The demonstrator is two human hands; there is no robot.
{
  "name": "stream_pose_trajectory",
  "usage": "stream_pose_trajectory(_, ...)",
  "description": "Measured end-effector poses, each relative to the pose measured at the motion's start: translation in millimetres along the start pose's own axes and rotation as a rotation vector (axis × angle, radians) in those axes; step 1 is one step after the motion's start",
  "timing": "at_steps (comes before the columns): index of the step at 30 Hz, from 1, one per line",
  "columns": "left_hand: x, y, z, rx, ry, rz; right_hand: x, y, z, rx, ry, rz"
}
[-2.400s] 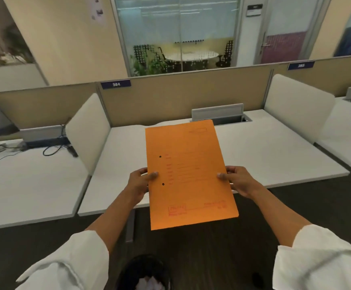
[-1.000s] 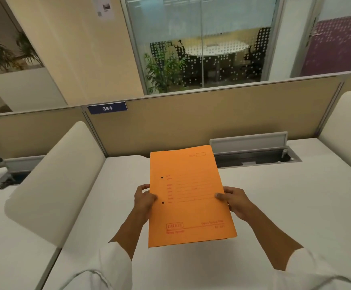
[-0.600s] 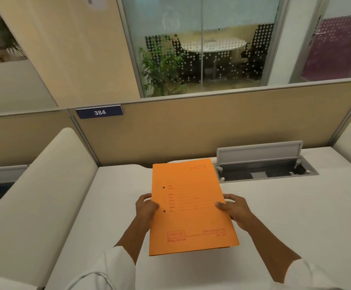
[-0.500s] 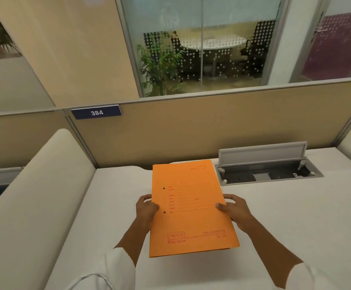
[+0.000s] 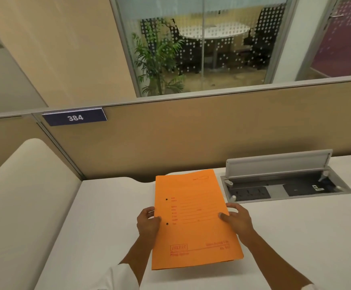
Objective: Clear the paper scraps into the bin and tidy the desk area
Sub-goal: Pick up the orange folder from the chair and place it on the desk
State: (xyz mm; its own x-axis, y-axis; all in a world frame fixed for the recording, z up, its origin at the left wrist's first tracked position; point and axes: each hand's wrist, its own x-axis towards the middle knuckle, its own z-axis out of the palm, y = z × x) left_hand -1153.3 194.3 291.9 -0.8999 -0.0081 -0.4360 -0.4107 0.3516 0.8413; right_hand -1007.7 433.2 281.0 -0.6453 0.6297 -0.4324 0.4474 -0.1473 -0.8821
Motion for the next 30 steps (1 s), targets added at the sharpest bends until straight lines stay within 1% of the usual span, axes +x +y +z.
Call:
stream_pose_trajectory(9,50.2,6.0,30.0,0.163,-0.003,0.056,57.3,11.2,12.8,-0.030,0.058,0.030)
stream_pose_trajectory(13,60.7,1.4,37.9,0.236,-0.020,0.076,68.4,15.4,15.6,-0.072,0.079,0.040)
stream_pose_trajectory(20,63.2,-1.0,41.9,0.313,-0.083,0.023,70.4,17.9,19.3,-0.154,0.118,0.032)
stream_pose_trajectory(25,58.7,5.4,40.5,0.308,-0.110,-0.003,64.1,14.1,17.2,-0.240,0.149,0.017)
stream_pose_trajectory(30,46.2,11.8,38.2,0.235,-0.153,-0.011,51.9,11.4,8.0,-0.425,0.128,-0.034)
